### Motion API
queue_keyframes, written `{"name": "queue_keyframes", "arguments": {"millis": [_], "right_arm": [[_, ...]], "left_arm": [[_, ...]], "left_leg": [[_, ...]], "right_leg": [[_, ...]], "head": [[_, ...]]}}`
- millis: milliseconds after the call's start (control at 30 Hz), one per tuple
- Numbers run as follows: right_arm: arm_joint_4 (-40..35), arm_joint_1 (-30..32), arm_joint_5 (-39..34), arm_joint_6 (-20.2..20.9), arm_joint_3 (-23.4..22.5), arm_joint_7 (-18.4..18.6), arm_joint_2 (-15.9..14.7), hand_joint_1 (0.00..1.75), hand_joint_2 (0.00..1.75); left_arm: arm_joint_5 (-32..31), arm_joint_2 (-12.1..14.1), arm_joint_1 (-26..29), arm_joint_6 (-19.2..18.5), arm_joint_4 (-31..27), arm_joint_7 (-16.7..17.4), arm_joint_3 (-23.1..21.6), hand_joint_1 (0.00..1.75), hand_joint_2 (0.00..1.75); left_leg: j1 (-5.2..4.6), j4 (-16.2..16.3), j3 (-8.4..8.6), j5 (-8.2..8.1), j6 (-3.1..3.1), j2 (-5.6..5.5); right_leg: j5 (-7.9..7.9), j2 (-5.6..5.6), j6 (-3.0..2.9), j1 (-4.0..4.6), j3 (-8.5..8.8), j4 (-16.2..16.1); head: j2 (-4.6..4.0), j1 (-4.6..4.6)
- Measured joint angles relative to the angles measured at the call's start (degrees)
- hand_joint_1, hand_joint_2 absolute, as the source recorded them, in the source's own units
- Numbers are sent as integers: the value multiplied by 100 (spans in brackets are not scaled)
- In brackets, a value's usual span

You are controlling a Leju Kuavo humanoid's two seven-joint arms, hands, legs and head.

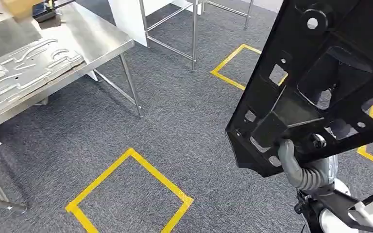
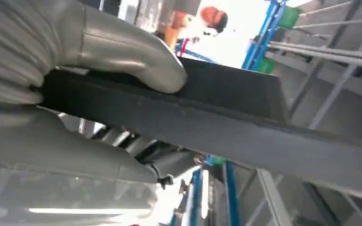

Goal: Take the parts from the cabinet and place them on the table.

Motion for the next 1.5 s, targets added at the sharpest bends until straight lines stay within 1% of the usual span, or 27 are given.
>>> {"name": "queue_keyframes", "arguments": {"millis": [33, 133, 167, 233, 267, 300, 333, 467, 533, 633, 700, 767, 800, 833, 967, 1000, 1033, 1067, 1133, 1167, 1200, 1267, 1300, 1333, 1367, 1433, 1500], "right_arm": [[-2, 1, 0, 0, 0, 0, 4, 175, 175], [-2, 20, 0, 15, 0, 2, 4, 175, 175], [-2, 23, 0, 17, 0, 2, 11, 175, 175], [-2, 21, 0, 26, -2, 2, 17, 175, 175], [-2, 22, -2, 37, -2, 2, 22, 175, 175], [-2, 21, -4, 42, -4, 0, 22, 175, 175], [-7, 15, -9, 42, -15, 2, 22, 175, 175], [-7, 6, -17, 61, -42, -4, 31, 175, 175], [-9, 1, -24, 63, -50, -9, 37, 175, 175], [-7, 23, -28, 66, -81, -7, 37, 175, 175], [-7, 24, -28, 77, -81, -7, 37, 175, 175], [-7, 18, -28, 77, -90, -6, 37, 175, 175], [-7, 18, -28, 77, -96, -7, 37, 175, 175], [-7, 21, -28, 77, -103, -7, 39, 175, 175], [-9, 1, -33, 81, -122, -7, 50, 175, 175], [-9, -13, -33, 85, -120, -5, 68, 175, 175], [-9, -2, -33, 92, -122, -9, 70, 175, 175], [-9, -10, -33, 92, -122, -9, 77, 175, 175], [-9, 0, -33, 94, -129, -7, 79, 175, 175], [-9, 7, -33, 101, -127, -4, 83, 175, 175], [-9, 14, -33, 105, -122, -7, 87, 175, 175], [-9, 14, -33, 109, -125, -4, 92, 175, 175], [-9, 12, -33, 109, -125, -7, 94, 175, 175], [-9, 11, -33, 111, -125, -7, 94, 175, 175], [-9, 17, -33, 111, -136, -6, 92, 175, 175], [-9, 11, -33, 118, -125, -7, 98, 175, 175], [-9, 8, -33, 118, -131, -7, 98, 175, 175]], "left_arm": [[0, 0, -12, 0, 0, 0, 0, 0, 175], [-2, 2, -18, 0, 0, 2, -2, 0, 175], [-4, 2, -12, 0, 0, 4, 0, 0, 175], [-4, 18, -10, 0, 0, 11, 0, 0, 175], [-4, 28, -11, 0, 0, 13, 0, 0, 175], [-9, 22, -19, -2, 0, 18, 0, 0, 175], [-15, 20, -30, -4, 0, 20, 0, 0, 175], [-22, 31, -35, 2, -2, 24, 0, 0, 175], [-22, 33, -46, 9, -4, 20, 0, 0, 175], [-22, 33, -79, 11, -4, 11, 0, 0, 175], [-22, 33, -72, 9, -2, 4, 0, 0, 175], [-22, 33, -75, 9, -4, 4, 0, 0, 175], [-22, 33, -76, 9, -4, 4, 0, 0, 175], [-22, 26, -79, 7, -2, 7, 0, 0, 175], [-22, 28, -41, 7, 0, 18, 0, 0, 175], [-20, 57, -31, 7, 0, 31, 0, 0, 175], [-20, 48, -33, 7, 0, 35, 0, 0, 175], [-20, 50, -49, 7, 0, 37, 0, 0, 175], [-20, 50, -65, 7, 2, 39, 0, 0, 175], [-20, 48, -62, 7, 2, 44, 0, 0, 175], [-20, 50, -57, 7, 2, 52, 0, 0, 175], [-20, 61, -56, 7, 0, 55, 0, 0, 175], [-20, 61, -57, 7, 0, 55, 0, 0, 175], [-20, 52, -76, 7, 2, 55, 0, 0, 175], [-20, 52, -94, 7, 0, 55, 0, 0, 175], [-20, 52, -90, 7, 2, 57, 0, 0, 175], [-20, 57, -80, 4, 0, 59, 0, 0, 175]], "left_leg": [[7, 391, -154, -241, -12, 166], [39, 1535, -619, -691, -39, 243], [59, 1508, -593, -630, -54, 252], [109, 710, -167, -217, -92, 327], [130, 174, 124, 2, -113, 468], [91, -67, 264, -96, -165, 757], [61, -123, 240, -58, -77, 715], [41, -129, 217, -51, 95, 446], [52, -136, 213, -39, 158, 334], [27, -136, 206, -28, 210, 113], [9, -136, 210, -20, 223, -52], [7, -136, 221, -13, 226, -222], [13, -136, 222, -8, 221, -300], [-12, -123, 196, 8, 196, -362], [13, -209, 118, 119, 31, -634], [6, -128, 106, 51, 34, -431], [-25, 50, 29, -102, 16, -81], [-19, 403, -128, -319, 8, 96], [17, 1255, -496, -669, -26, 202], [51, 1497, -596, -704, -53, 223], [87, 1424, -553, -612, -83, 249], [157, 593, -119, -168, -157, 370], [187, 102, 142, 36, -193, 554], [142, -98, 243, -43, -257, 839], [140, -129, 212, -24, -146, 765], [114, -115, 177, -36, -88, 639], [123, -146, 177, -6, 13, 490]], "right_leg": [[-5, -90, -22, 19, 5, 0], [-12, -326, -27, 29, 5, 4], [-16, -394, -25, 21, 6, 6], [-44, -514, 17, -8, 28, 14], [-70, -561, 60, -25, 58, 21], [-102, -598, 112, 7, 75, 26], [-128, -637, 152, 53, 71, 79], [-156, -801, 227, 61, 171, -21], [-447, -410, 212, 42, 4, 367], [-925, -236, 199, 77, -681, 1692], [-692, -203, 159, 86, -759, 1671], [-135, -70, 111, 110, -405, 802], [81, 151, 67, 116, -202, 318], [14, 389, 40, 118, -147, 187], [15, 176, 39, 103, -65, 35], [53, 49, 26, 11, -37, -23], [59, 0, -11, 5, -21, -47], [58, -85, -19, 17, -19, -47], [50, -266, -27, 20, -7, -45], [46, -357, -25, 10, -3, -43], [39, -427, -19, -3, 4, -42], [-1, -555, 45, -53, 39, -24], [-34, -606, 97, -66, 62, 3], [-76, -647, 161, -27, 59, 31], [-99, -691, 200, 30, 55, 77], [-81, -801, 231, 38, 129, -12], [-129, -870, 280, 14, 160, -27]], "head": [[0, -56], [0, -98], [0, -128], [0, -174], [0, -196], [0, -226], [0, -269], [0, -129], [0, -87], [0, 16], [0, 35], [0, 57], [0, 72], [0, 70], [0, 90], [0, 88], [0, 6], [0, -22], [0, -41], [0, -65], [0, -89], [0, -122], [0, -146], [0, -218], [0, -284], [0, -131], [0, -116]]}}
